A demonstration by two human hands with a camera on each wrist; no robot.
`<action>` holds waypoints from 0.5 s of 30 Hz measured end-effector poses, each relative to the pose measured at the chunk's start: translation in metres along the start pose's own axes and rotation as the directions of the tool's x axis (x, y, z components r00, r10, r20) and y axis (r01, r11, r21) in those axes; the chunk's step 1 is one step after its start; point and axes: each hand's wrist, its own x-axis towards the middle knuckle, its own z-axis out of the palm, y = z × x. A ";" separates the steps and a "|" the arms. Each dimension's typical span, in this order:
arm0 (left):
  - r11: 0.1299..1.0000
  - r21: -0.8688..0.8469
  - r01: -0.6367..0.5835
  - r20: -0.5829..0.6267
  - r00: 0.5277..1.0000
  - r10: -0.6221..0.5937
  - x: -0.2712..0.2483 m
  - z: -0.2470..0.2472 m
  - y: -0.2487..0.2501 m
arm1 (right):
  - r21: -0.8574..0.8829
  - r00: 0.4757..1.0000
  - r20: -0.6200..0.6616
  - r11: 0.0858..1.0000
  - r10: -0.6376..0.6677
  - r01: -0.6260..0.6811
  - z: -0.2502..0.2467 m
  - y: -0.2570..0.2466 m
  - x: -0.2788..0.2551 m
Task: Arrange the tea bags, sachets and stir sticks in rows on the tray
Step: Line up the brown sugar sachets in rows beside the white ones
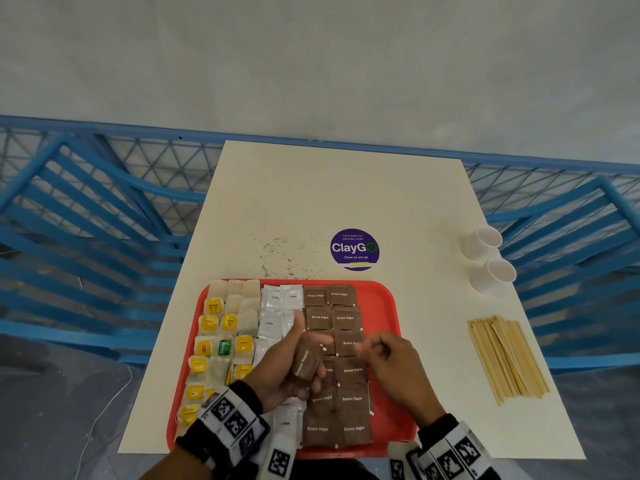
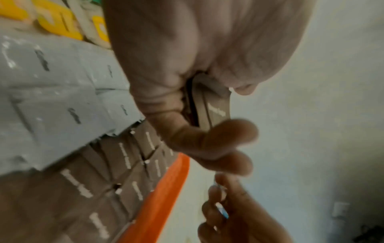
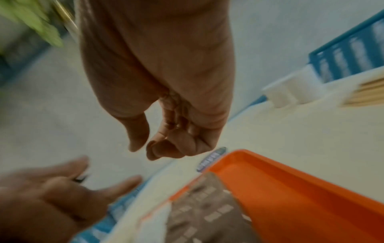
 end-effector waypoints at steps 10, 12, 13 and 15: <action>0.971 0.181 -0.156 0.098 0.985 0.140 -0.017 0.017 0.024 | 0.139 0.994 0.045 0.986 -0.099 0.091 0.009 -0.070 -0.011; 0.922 0.273 -0.274 0.044 0.961 0.273 -0.019 0.016 0.022 | 0.200 0.997 -0.009 0.977 -0.078 0.078 0.006 -0.064 -0.009; 0.904 0.279 -0.324 0.032 0.944 0.328 -0.021 0.014 0.022 | 0.246 0.997 -0.025 0.966 -0.073 0.077 0.006 -0.061 -0.009; 0.879 0.277 -0.388 0.000 0.915 0.403 -0.023 0.012 0.023 | 0.343 0.999 -0.032 0.938 -0.039 0.048 0.004 -0.057 -0.010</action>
